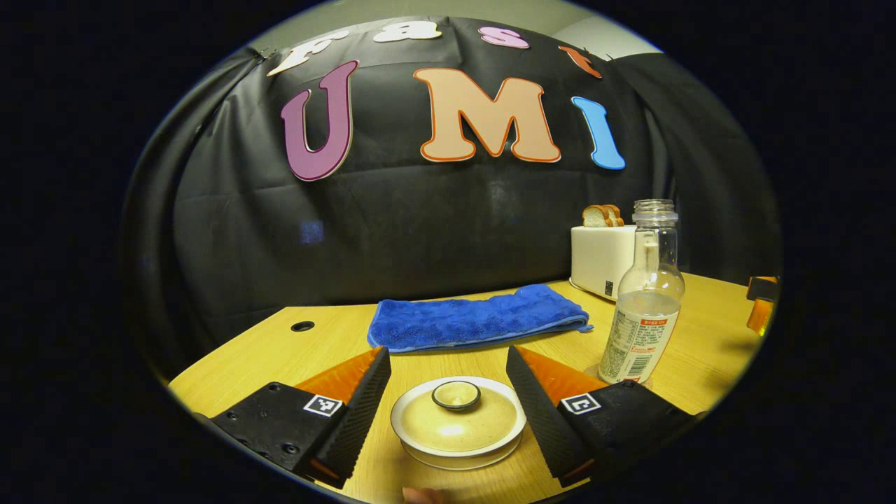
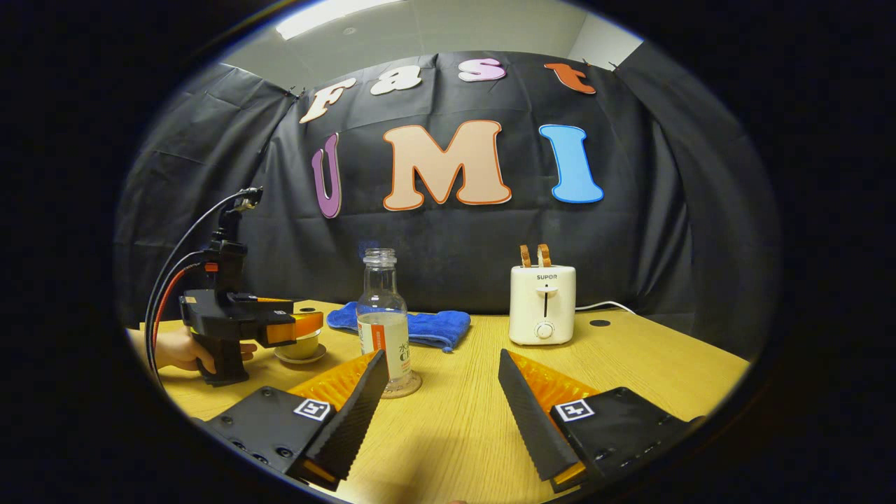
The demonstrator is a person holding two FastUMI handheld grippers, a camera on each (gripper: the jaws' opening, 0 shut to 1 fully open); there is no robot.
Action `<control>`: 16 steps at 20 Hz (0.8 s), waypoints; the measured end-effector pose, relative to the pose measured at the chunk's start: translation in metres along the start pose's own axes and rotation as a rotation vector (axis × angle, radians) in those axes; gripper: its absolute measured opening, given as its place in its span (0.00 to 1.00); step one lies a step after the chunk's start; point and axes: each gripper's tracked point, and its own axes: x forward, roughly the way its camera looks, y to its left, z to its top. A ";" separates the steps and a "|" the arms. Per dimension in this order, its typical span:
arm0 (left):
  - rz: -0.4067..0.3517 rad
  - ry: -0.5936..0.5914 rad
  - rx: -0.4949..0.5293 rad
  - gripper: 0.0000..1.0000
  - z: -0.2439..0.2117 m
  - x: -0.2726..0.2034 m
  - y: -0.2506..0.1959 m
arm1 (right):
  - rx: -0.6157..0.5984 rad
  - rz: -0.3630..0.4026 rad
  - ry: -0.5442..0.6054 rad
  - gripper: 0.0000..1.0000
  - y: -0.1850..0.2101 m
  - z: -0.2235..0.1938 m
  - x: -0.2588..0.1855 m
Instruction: Open the teacup lid with one hand, grasp the water bottle and pour water into the teacup with the other hand; after pouring, place the water bottle on the coaster and then close the teacup lid.
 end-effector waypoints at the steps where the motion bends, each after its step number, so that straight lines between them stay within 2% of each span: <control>1: 0.000 -0.001 -0.001 0.97 -0.001 0.000 0.000 | 0.000 0.000 0.000 0.99 0.000 0.000 -0.001; 7: 0.036 -0.049 -0.012 0.97 0.007 -0.008 0.006 | 0.000 0.000 0.000 0.99 0.000 0.000 -0.001; 8: 0.040 -0.061 -0.013 0.97 0.009 -0.011 0.006 | 0.000 0.000 0.000 0.94 0.000 0.000 0.000; 9: 0.038 -0.067 -0.015 0.97 0.008 -0.014 0.005 | -0.001 -0.005 0.001 0.94 -0.001 -0.001 -0.001; 10: 0.036 -0.075 -0.021 0.97 0.009 -0.020 0.005 | 0.000 -0.013 -0.002 0.99 -0.002 -0.001 0.000; 11: 0.038 -0.083 -0.033 0.97 0.009 -0.026 0.005 | -0.001 -0.016 0.000 0.94 -0.002 0.000 -0.001; 12: 0.037 -0.099 -0.048 0.97 0.011 -0.034 0.004 | 0.000 -0.016 -0.001 0.99 -0.001 0.000 -0.002; 14: 0.024 -0.108 -0.085 0.97 0.010 -0.050 -0.001 | -0.001 -0.015 -0.001 0.99 0.000 -0.001 -0.003; 16: 0.017 -0.118 -0.075 0.97 0.012 -0.069 -0.009 | -0.001 -0.020 -0.001 0.99 0.001 0.000 -0.006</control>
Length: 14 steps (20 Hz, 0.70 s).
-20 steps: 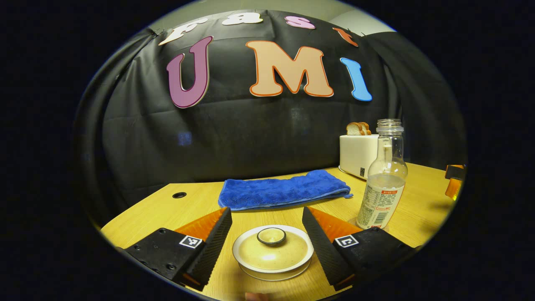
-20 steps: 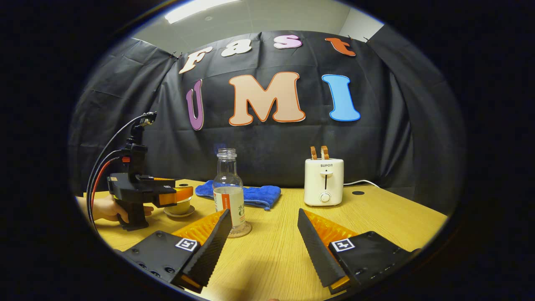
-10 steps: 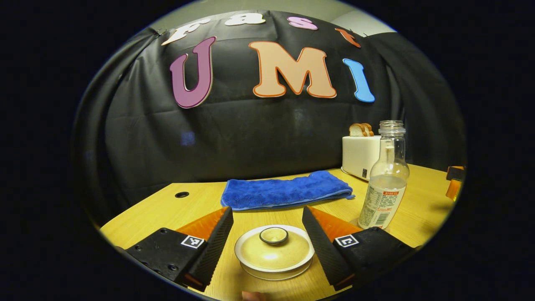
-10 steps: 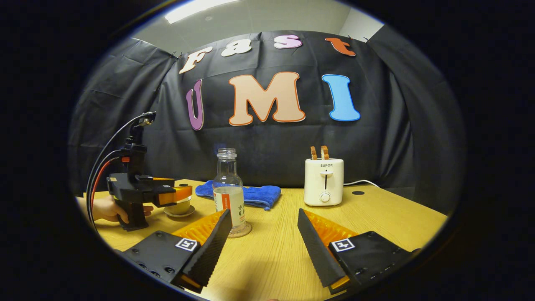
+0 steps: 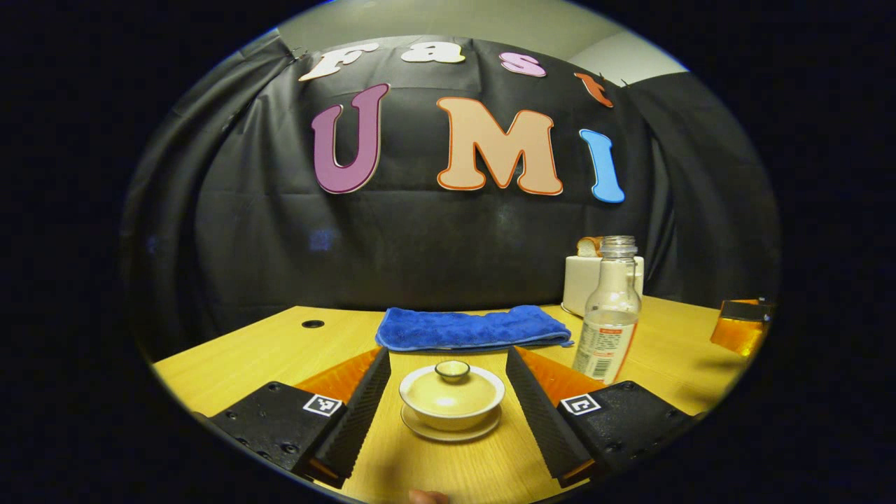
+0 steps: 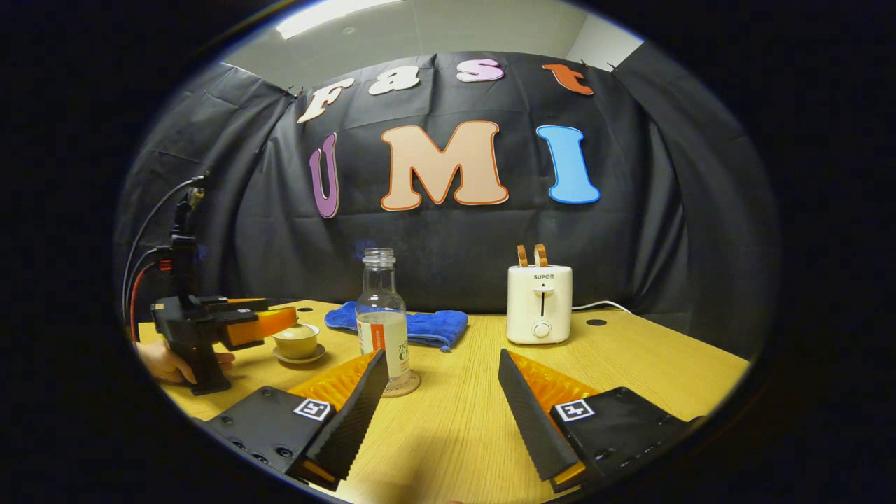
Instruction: Open the teacup lid with one hand, grasp the water bottle and pour water into the teacup with the other hand; after pouring, place the water bottle on the coaster and then close the teacup lid.
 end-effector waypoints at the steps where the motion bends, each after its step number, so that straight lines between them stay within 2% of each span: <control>1: -0.001 0.006 -0.004 0.96 -0.002 -0.007 -0.001 | 0.001 0.001 0.001 0.94 0.003 0.000 -0.002; 2: -0.006 -0.001 -0.003 0.96 0.000 -0.017 -0.005 | 0.000 0.003 0.001 0.99 0.005 -0.001 -0.004; 3: -0.011 0.003 -0.004 0.99 -0.002 -0.025 -0.010 | 0.000 -0.001 0.000 0.99 0.006 0.000 -0.006; 4: -0.016 -0.003 -0.002 0.96 0.000 -0.034 -0.014 | 0.000 -0.004 -0.001 0.94 0.006 0.000 -0.009; 6: -0.007 -0.003 -0.001 0.99 0.000 -0.049 -0.021 | 0.000 -0.011 0.000 0.99 0.009 0.000 -0.013; 7: 0.000 -0.002 -0.001 0.96 0.000 -0.056 -0.024 | 0.000 -0.022 -0.002 0.99 0.010 -0.001 -0.016; 8: 0.005 0.000 -0.002 0.96 0.001 -0.062 -0.028 | -0.001 -0.032 -0.002 0.94 0.011 0.000 -0.020; 9: 0.006 -0.003 0.000 0.96 0.001 -0.069 -0.031 | -0.001 -0.043 -0.004 0.99 0.013 0.000 -0.023; 13: 0.028 -0.003 0.001 0.96 0.001 -0.092 -0.045 | -0.002 -0.082 -0.005 0.99 0.024 0.000 -0.041; 14: 0.031 -0.002 0.000 0.96 0.001 -0.097 -0.049 | -0.003 -0.096 -0.006 0.95 0.027 0.000 -0.046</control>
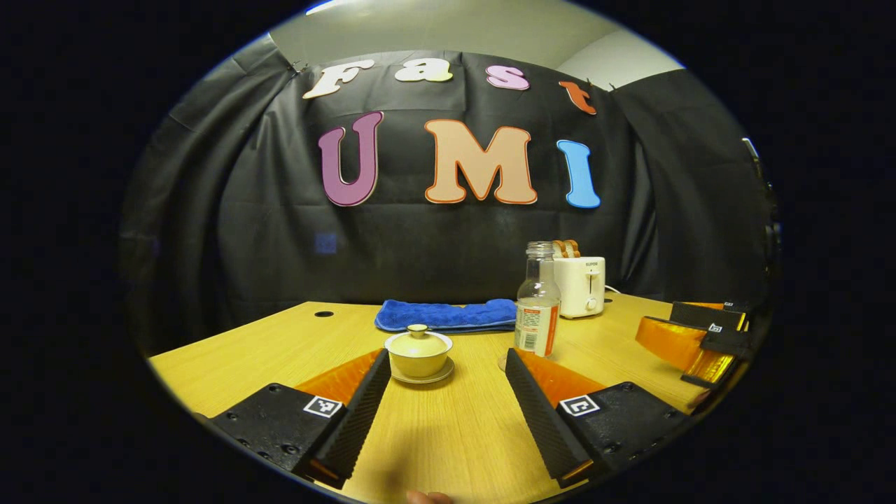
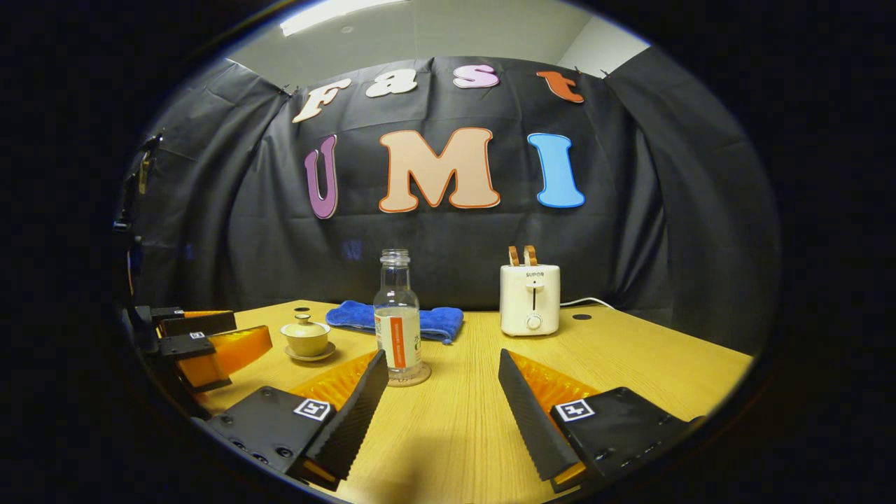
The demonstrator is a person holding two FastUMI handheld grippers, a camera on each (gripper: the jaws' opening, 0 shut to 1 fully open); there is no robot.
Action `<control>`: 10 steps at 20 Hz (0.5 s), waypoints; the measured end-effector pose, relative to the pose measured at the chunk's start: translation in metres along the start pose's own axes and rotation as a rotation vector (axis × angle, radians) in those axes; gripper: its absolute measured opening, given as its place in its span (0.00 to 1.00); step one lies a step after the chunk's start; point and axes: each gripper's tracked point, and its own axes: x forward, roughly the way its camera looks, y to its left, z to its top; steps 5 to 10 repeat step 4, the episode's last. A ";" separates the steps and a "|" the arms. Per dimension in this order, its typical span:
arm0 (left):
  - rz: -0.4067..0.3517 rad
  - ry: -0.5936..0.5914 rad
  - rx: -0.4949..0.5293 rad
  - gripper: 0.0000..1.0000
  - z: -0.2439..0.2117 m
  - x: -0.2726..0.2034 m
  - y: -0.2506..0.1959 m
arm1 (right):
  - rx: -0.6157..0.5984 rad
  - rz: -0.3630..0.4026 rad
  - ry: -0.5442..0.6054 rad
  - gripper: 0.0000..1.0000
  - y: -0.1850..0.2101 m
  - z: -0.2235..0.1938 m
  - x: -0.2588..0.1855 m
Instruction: Open the teacup lid with one hand, grasp the water bottle and pour water into the teacup with the other hand; after pouring, place the water bottle on the coaster and then close the teacup lid.
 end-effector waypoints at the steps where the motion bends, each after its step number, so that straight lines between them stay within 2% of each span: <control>1: 0.007 -0.005 0.002 0.96 0.001 -0.006 -0.003 | 0.000 -0.011 0.001 0.99 0.003 -0.001 -0.004; 2: 0.019 -0.001 0.001 0.96 0.001 -0.011 -0.003 | -0.001 -0.023 0.000 0.95 0.006 -0.001 -0.009; 4: 0.042 -0.001 0.003 0.96 0.001 -0.019 -0.006 | 0.000 -0.030 -0.002 0.95 0.014 -0.001 -0.017; 10: 0.042 -0.001 0.003 0.96 0.001 -0.019 -0.006 | 0.000 -0.030 -0.002 0.95 0.014 -0.001 -0.017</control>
